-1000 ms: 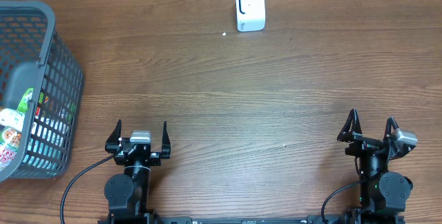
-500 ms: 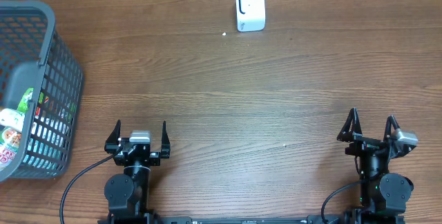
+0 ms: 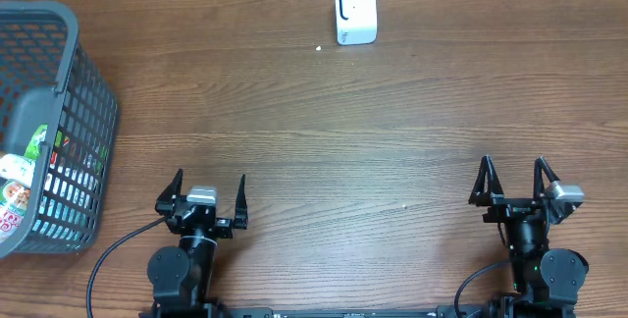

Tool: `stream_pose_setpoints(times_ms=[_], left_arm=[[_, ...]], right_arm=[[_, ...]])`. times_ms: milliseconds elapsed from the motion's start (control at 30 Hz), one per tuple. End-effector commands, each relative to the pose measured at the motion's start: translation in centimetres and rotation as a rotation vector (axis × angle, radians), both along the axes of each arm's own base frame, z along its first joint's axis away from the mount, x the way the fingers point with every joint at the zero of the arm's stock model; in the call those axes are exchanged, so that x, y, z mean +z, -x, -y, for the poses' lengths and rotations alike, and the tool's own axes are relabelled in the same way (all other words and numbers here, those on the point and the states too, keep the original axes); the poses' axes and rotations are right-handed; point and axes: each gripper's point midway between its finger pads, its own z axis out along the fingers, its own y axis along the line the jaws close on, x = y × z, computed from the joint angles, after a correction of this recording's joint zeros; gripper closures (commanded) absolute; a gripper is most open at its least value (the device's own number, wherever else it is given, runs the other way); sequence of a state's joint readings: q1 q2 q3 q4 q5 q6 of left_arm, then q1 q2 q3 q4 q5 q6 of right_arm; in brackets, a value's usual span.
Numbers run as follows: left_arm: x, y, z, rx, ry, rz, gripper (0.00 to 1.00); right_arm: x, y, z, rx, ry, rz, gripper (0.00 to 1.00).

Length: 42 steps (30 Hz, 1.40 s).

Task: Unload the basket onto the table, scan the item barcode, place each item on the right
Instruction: 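Move the left gripper over the grey basket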

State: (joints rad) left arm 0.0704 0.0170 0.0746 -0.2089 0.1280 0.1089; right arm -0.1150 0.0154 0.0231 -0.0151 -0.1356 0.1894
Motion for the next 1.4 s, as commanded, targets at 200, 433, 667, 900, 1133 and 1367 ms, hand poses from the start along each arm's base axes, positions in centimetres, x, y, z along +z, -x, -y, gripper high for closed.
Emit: stream_pose_setpoints(times_ms=[200,433,667,900,1133,1367], left_arm=[[7.2,1.8,0.6,-0.015,0.090,-0.030,0.00],[10.9,1.9,1.0,-0.022,0.140,-0.154,0.00],[14.8,1.3,0.9,-0.005,0.150,-0.315,0.00],[18.0,0.4,2.5,-0.089,0.204,-0.507,0.00],[18.4,-1.3,5.5,-0.256,0.296,-0.561,0.00],[18.2,-4.0,5.9,-0.271,0.356,-0.572,0.14]], right_arm=[[9.1,-0.1,-2.3,0.131,0.052,0.065,0.00],[14.2,-2.6,-4.7,0.298,0.043,-0.012,0.00],[16.9,-5.5,-5.6,0.387,-0.003,-0.192,0.00],[18.2,-8.2,-5.9,0.432,-0.017,-0.366,0.00],[17.6,-9.4,-6.2,0.461,-0.056,-0.428,0.00],[17.4,-8.9,-6.8,0.503,-0.060,-0.439,0.00]])
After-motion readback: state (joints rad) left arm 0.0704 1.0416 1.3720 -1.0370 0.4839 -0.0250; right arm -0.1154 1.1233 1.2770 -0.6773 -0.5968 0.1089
